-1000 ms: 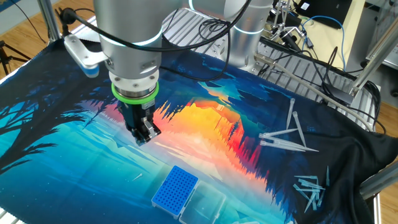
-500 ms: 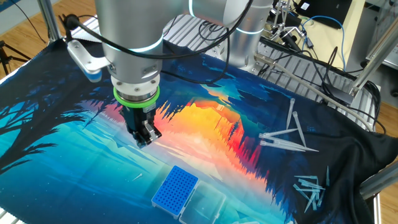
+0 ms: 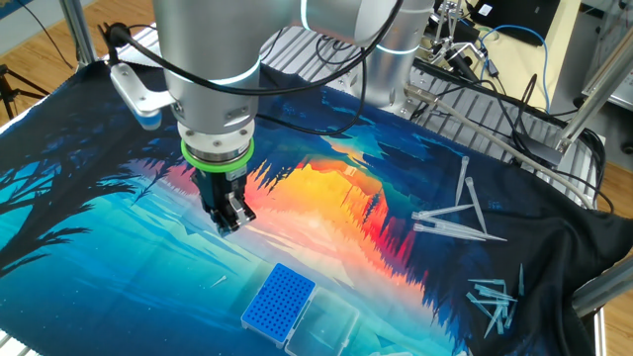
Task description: Insert a small pipette tip into the holder for small pipette tips
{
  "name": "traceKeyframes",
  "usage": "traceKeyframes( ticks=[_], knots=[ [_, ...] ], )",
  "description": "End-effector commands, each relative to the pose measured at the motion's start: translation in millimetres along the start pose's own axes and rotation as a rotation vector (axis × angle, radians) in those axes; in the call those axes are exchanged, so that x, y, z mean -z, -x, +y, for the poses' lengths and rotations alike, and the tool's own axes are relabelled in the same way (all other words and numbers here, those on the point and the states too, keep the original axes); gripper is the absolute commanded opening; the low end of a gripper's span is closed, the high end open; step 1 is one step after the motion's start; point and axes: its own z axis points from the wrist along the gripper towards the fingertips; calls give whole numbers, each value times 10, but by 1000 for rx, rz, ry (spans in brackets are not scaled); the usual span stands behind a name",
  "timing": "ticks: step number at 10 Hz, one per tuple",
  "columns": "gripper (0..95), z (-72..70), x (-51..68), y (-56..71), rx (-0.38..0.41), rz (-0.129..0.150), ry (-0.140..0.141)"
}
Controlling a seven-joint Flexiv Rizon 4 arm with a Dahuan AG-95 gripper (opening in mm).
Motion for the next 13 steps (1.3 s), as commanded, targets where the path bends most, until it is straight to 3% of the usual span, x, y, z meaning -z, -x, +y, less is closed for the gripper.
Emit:
traceKeyframes(
  ticks=[1,6,13],
  knots=[
    [0,3,-9,11,14,1,-2],
    [0,3,-12,11,22,9,1],
    [0,3,-12,11,-32,23,-3]
  ],
)
